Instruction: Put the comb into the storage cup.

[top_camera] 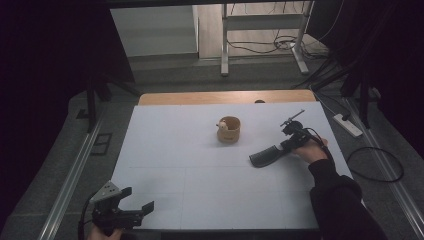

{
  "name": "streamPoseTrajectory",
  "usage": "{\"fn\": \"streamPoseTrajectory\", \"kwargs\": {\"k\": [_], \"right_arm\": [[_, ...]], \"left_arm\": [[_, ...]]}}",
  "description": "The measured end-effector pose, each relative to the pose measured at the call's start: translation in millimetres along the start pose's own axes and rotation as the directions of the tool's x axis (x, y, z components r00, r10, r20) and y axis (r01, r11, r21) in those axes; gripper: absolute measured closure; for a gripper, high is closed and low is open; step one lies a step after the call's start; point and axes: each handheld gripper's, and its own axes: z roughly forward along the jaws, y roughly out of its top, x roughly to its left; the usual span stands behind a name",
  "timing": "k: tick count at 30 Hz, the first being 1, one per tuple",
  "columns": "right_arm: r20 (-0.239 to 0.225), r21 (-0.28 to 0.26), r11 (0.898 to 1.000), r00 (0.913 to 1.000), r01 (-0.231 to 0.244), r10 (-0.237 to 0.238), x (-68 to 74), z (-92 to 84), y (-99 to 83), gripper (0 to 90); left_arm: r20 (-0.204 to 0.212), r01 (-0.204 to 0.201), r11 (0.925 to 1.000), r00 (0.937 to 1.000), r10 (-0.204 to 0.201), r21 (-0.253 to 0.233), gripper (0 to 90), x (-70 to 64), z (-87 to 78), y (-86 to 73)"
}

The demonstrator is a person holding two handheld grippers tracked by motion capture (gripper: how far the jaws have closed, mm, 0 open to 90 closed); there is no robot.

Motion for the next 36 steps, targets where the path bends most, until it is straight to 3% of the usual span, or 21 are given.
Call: {"fn": "streamPoseTrajectory", "kwargs": {"k": [13, 23, 36], "right_arm": [[-0.001, 0.008, 1.0, 0.9997, -0.024, 0.024, -6.6, -16.4, -34.1, 89.7], [0.006, 0.015, 0.999, 0.9986, -0.052, 0.052, -6.0, -33.5, -70.7, 89.7], [-0.024, 0.001, 0.996, 0.9952, -0.095, 0.095, 9.8, -50.9, -110.0, 89.7]], "left_arm": [[-0.002, 0.0, 1.0, 1.0, 0.0, 0.001, 0.8, -0.3, 0.2, 0.2], [-0.001, -0.002, 1.0, 1.0, 0.002, -0.001, 0.8, -0.5, -0.1, 0.2], [0.001, -0.011, 0.9999, 0.9999, 0.011, 0.001, 0.8, -1.2, 0.7, 1.0]]}}
